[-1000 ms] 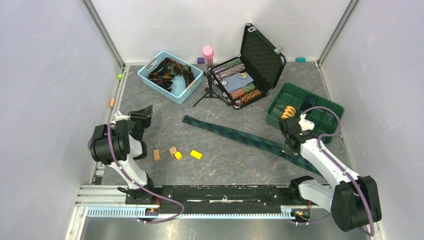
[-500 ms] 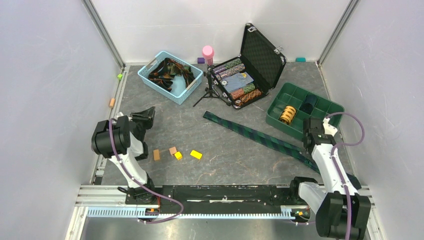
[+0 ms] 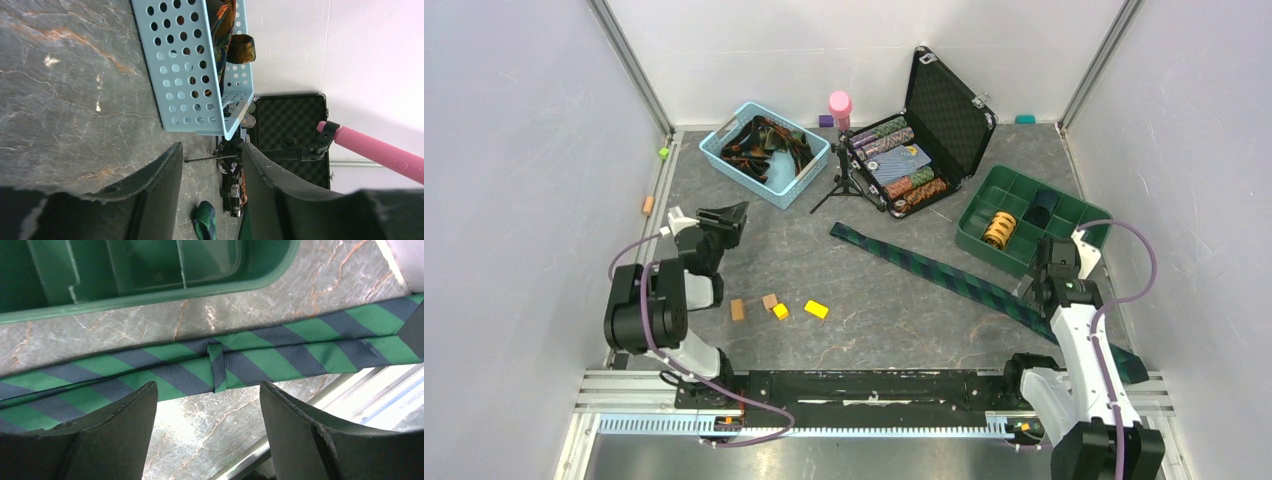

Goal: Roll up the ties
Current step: Flatten out the tie at the center of the board.

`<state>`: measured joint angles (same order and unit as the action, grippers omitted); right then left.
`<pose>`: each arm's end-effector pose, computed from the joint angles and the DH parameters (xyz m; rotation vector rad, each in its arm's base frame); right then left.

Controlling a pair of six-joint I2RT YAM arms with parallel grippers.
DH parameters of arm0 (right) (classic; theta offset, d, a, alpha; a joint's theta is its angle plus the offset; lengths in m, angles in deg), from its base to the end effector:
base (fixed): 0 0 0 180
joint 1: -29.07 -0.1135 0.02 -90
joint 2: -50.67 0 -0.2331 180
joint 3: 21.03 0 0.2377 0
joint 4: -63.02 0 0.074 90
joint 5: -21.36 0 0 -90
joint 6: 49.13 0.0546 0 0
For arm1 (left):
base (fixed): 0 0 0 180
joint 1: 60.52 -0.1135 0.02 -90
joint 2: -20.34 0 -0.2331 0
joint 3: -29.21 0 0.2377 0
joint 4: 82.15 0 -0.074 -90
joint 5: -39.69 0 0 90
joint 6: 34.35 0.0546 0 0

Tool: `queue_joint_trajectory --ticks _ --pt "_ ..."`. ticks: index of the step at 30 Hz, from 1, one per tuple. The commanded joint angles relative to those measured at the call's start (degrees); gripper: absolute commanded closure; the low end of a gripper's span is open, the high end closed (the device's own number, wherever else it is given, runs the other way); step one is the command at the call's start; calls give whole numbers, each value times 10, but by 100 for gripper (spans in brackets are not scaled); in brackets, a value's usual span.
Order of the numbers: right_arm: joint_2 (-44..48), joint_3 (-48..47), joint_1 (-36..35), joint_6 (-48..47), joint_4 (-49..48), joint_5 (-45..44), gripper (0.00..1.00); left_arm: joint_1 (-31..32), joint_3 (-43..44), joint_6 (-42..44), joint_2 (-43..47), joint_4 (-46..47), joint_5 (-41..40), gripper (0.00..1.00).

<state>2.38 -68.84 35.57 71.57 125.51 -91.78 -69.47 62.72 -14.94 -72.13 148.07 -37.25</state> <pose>0.1556 -0.0393 0.1749 0.9410 2.3991 -0.3856 0.2769 0.0311 0.1234 -1.0238 1.5087 -0.9760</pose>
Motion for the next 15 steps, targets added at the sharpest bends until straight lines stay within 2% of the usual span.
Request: queue_joint_trajectory --ticks 1,4,7,9,12,15 --pt "24 -40 3 -29 -31 10 19 22 37 74 62 -169 -29 43" --pt "37 -43 3 -61 -85 92 17 60 64 117 93 -248 -48 39" --pt "31 -38 -2 -56 -124 190 20 125 83 154 103 -286 -57 39" --pt "21 -39 -18 -56 -142 225 22 164 92 179 97 -297 -56 40" --pt "3 -49 -76 -63 -160 249 22 197 98 212 69 -279 -32 40" --pt "-22 -51 -150 -64 -188 263 21 199 154 238 10 -318 33 40"
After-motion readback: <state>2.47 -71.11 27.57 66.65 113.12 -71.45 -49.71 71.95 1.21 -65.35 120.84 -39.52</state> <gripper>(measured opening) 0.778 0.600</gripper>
